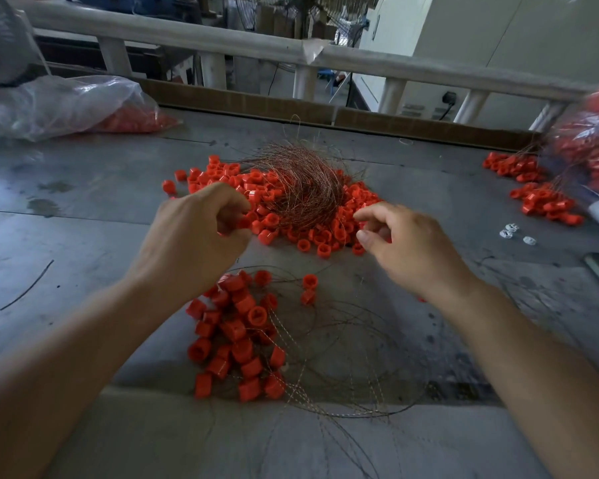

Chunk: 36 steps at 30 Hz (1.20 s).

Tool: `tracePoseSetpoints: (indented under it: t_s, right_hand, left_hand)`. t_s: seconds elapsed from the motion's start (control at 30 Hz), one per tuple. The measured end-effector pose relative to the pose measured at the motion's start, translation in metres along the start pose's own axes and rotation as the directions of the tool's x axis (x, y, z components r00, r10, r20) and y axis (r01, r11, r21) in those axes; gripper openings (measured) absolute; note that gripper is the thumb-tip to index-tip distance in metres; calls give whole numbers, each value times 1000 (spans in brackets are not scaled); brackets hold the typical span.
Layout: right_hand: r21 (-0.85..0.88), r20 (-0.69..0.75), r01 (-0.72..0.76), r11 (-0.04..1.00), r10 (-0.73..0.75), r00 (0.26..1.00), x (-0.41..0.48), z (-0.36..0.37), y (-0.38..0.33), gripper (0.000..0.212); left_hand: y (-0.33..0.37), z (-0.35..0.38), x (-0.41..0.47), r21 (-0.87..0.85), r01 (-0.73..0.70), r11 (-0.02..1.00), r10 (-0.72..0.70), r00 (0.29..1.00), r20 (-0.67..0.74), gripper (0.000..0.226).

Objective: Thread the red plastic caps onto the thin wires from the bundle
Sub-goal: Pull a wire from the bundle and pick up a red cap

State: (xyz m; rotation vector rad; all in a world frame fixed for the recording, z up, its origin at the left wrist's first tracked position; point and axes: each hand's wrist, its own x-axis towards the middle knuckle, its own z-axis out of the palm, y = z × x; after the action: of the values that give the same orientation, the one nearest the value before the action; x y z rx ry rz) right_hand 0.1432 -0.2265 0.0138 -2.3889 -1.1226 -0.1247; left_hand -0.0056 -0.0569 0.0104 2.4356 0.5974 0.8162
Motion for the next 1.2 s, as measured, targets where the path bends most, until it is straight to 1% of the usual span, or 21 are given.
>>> tracePoseSetpoints:
  t_s: [0.07, 0.13, 0.2, 0.33, 0.47, 0.53, 0.63, 0.77, 0.83, 0.9, 0.93, 0.97, 1.03, 1.07, 1.1, 1.13, 1.2]
  right_hand:
    - [20, 6, -1, 1000, 1, 1000, 1, 2, 0, 33]
    - [35, 22, 23, 999, -24, 999, 2, 4, -1, 35]
    - [34, 61, 38, 999, -40, 997, 2, 8, -3, 34]
    - [-35, 132, 78, 996, -73, 989, 4, 14, -1, 32]
    - [-58, 136, 101, 993, -92, 986, 3, 14, 1, 28]
    - [-35, 107, 112, 993, -107, 988, 2, 12, -2, 23]
    - [65, 11, 134, 989, -135, 991, 1, 5, -5, 16]
    - [140, -141, 191, 971, -172, 975, -3, -5, -8, 13]
    - [138, -209, 237, 962, -205, 956, -6, -8, -11, 12]
    - [133, -264, 303, 944, -260, 929, -8, -11, -13, 10]
    - [130, -283, 326, 936, -280, 917, -10, -12, -14, 11]
    - [127, -299, 339, 932, -290, 909, -11, -14, -16, 12]
    - [121, -321, 354, 927, -301, 898, -13, -16, -18, 13]
    - [119, -327, 358, 926, -304, 895, -14, -18, -19, 14]
    - [117, -329, 359, 926, -305, 894, -15, -19, -20, 15]
    - [119, -329, 358, 926, -304, 894, -15, -19, -20, 15]
    - [127, -329, 350, 928, -294, 897, -16, -20, -20, 14]
  left_hand:
    - [2, -1, -2, -13, -5, 1000, 5, 1000, 7, 24]
    - [5, -1, -2, -10, -15, 1000, 15, 1000, 11, 24]
    - [6, -1, -3, -12, -20, 1000, 20, 1000, 15, 23]
    - [6, -3, -5, -17, -27, 999, 27, 999, 17, 22]
    - [7, -2, -7, -22, -38, 999, 39, 999, 14, 22]
    - [7, -2, -7, -21, -50, 999, 50, 999, 10, 21]
    - [6, -6, -7, -29, -31, 999, 31, 999, -14, 19]
    - [0, -9, -3, -106, 53, 993, -60, 996, -59, 26]
    - [0, -9, -2, -179, 106, 978, -124, 988, -88, 23]
    - [3, -11, -1, -310, 131, 942, -174, 978, -114, 22]
    - [5, -13, -2, -400, 128, 907, -188, 975, -115, 25]
    - [6, -16, -2, -521, 110, 846, -185, 978, -95, 24]
    - [10, -25, -4, -743, 82, 665, -121, 993, 1, 17]
    - [11, -28, -5, -801, 80, 593, -61, 997, 54, 21]
    - [12, -31, -7, -829, 82, 554, 9, 994, 104, 25]
    - [13, -31, -8, -833, 87, 546, 71, 986, 150, 32]
    - [13, -29, -10, -805, 109, 583, 151, 959, 239, 43]
